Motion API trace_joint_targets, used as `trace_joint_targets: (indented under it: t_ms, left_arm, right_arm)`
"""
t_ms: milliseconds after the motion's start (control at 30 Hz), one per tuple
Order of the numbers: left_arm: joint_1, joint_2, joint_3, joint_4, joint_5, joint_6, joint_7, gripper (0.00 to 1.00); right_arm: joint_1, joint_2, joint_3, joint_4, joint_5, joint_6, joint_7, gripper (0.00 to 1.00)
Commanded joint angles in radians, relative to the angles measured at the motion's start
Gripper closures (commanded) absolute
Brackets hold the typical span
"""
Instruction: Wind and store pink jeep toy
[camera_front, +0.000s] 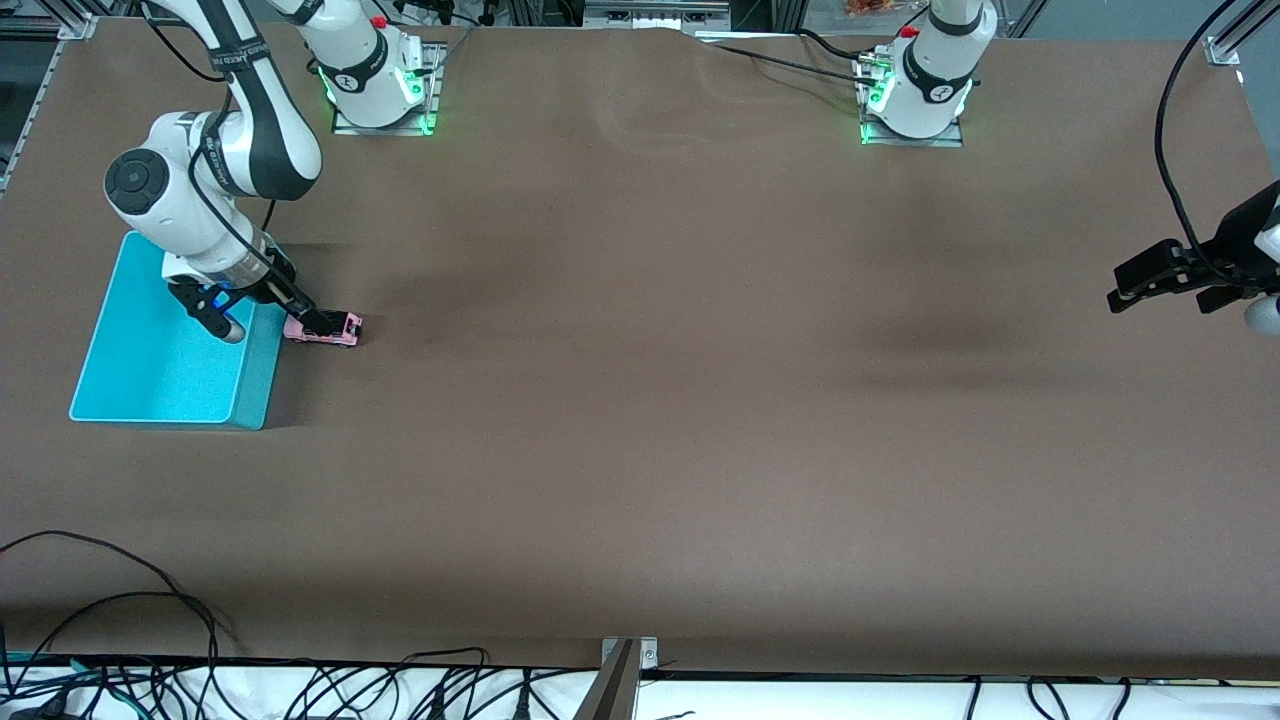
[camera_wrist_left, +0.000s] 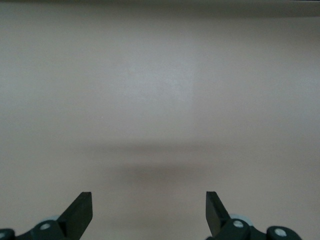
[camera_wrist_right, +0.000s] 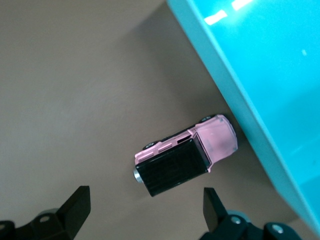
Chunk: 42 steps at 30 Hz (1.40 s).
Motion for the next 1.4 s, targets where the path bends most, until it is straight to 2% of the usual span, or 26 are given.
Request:
trace_joint_targets:
  t_ms: [0,233,433,767,1300,1367]
  left_arm:
    - [0.003,-0.004,0.002,0.000,-0.020,-0.014,0.028,0.00]
    - [0.001,0.013,0.002,0.001,-0.020,-0.012,0.028,0.00]
    - [0.001,0.017,0.002,0.001,-0.017,-0.012,0.028,0.00]
    - [0.001,0.016,0.002,0.003,-0.017,-0.012,0.026,0.00]
    - [0.003,0.017,0.002,0.001,-0.014,-0.012,0.026,0.00]
    - [0.003,0.017,0.002,0.001,-0.014,-0.012,0.026,0.00]
  right_arm:
    - [-0.007,0.005,0.006,-0.031,-0.005,0.037,0.188,0.00]
    - [-0.009,0.040,0.004,-0.058,-0.003,0.069,0.328,0.00]
    - [-0.026,0.059,0.004,-0.086,-0.003,0.172,0.440,0.00]
    - [-0.056,0.108,0.004,-0.084,-0.003,0.233,0.490,0.00]
    - [-0.055,0.148,0.006,-0.081,-0.032,0.250,0.481,0.00]
    - [-0.055,0.146,0.006,-0.081,-0.046,0.250,0.481,0.04]
